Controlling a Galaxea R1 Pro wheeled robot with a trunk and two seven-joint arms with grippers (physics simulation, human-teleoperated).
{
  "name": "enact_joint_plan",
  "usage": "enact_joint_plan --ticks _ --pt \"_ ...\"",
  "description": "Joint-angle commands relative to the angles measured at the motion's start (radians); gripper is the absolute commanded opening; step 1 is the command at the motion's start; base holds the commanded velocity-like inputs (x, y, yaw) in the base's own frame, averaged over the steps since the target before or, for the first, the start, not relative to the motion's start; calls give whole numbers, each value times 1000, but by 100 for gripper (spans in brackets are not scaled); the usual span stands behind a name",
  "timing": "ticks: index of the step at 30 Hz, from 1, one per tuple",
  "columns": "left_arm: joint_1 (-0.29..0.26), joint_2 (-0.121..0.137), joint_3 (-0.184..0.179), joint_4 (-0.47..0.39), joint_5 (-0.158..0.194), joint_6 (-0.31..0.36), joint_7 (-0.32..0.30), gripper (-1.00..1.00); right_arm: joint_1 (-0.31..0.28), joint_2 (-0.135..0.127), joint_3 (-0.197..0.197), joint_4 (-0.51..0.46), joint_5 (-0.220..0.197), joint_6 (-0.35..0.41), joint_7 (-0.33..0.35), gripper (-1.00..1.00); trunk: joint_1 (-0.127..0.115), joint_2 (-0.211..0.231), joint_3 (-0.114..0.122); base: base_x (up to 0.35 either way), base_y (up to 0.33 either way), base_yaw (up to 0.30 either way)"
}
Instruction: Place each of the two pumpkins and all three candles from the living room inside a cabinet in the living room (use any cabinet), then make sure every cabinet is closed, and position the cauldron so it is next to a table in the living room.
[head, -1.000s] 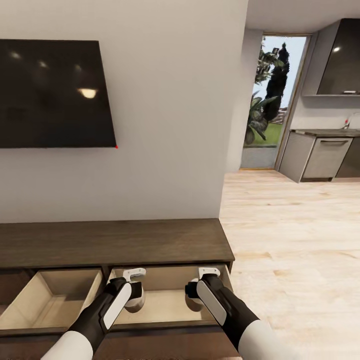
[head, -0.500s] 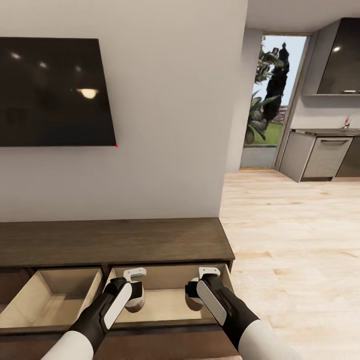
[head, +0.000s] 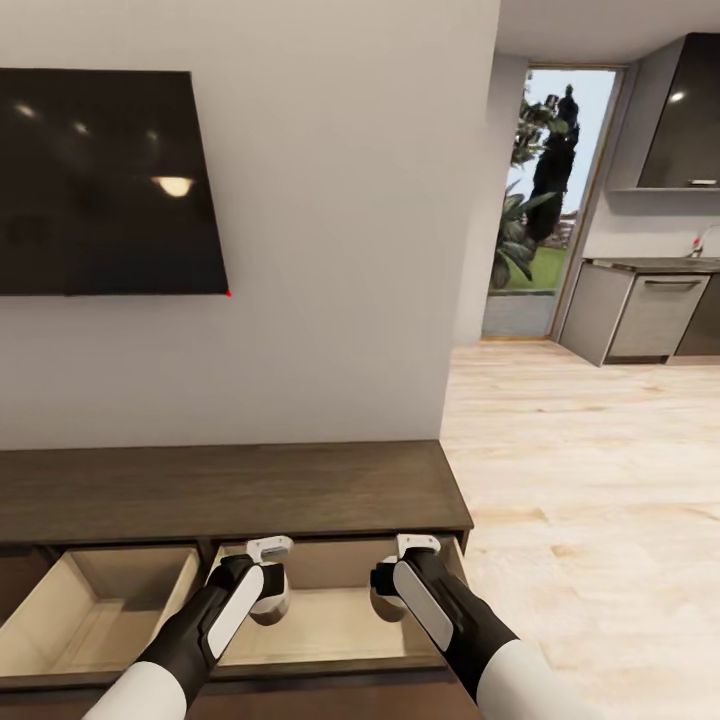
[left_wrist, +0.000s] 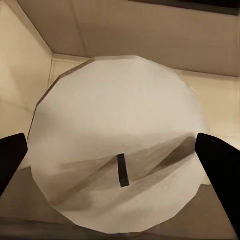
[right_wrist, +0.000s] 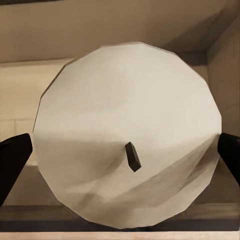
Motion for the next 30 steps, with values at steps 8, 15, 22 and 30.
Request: enact_joint_plan --ticks 8,15,22,30 --pt "-1 2 -3 0 10 1 10 -100 -1 -1 3 -1 -11 0 -10 -100 0 0 -1 146 0 0" --pt "-1 1 -3 -1 10 1 10 -100 -1 -1 3 3 -11 0 -10 -100 0 0 -1 35 0 0" --pt "-1 2 -3 -1 10 1 10 -100 -1 -2 3 16 -8 -41 -8 -100 19 -35 -17 1 0 0" --pt "-1 -2 -6 4 10 -1 10 -100 -1 -1 5 19 0 -88 -4 -100 50 -91 -42 0 0 0"
